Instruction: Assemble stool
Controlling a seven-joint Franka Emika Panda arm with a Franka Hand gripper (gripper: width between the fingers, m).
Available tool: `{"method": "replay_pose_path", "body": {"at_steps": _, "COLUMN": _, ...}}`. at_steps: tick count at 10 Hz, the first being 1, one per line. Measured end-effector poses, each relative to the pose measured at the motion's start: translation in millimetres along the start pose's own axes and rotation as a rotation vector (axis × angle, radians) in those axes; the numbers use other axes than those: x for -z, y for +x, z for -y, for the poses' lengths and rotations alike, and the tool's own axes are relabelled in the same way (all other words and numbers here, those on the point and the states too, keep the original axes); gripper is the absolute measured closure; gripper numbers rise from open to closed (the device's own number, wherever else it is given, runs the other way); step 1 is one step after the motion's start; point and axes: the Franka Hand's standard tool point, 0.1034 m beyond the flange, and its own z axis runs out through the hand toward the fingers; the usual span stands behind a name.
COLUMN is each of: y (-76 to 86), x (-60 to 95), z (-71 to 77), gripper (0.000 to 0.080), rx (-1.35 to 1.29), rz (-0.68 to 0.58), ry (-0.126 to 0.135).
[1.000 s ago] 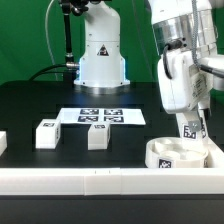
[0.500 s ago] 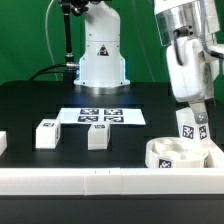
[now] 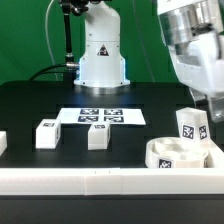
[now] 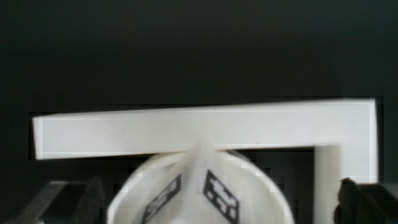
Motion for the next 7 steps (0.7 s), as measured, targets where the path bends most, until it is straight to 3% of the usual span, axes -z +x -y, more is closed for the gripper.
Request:
{"method": "replay_pose_path", "body": {"at_steps": 3, "y": -12.5, "x": 9.9, "z": -7.2, "gripper": 0.0151, "rx": 0.165, "rz": 0.003, "ry": 0.017}}
{"method": "replay_pose_path", "body": {"at_steps": 7, "y": -10.7, "x": 8.6, "z": -8.7, "gripper": 0.0151, "rx": 0.527, "rz": -0.010, "ry": 0.005}}
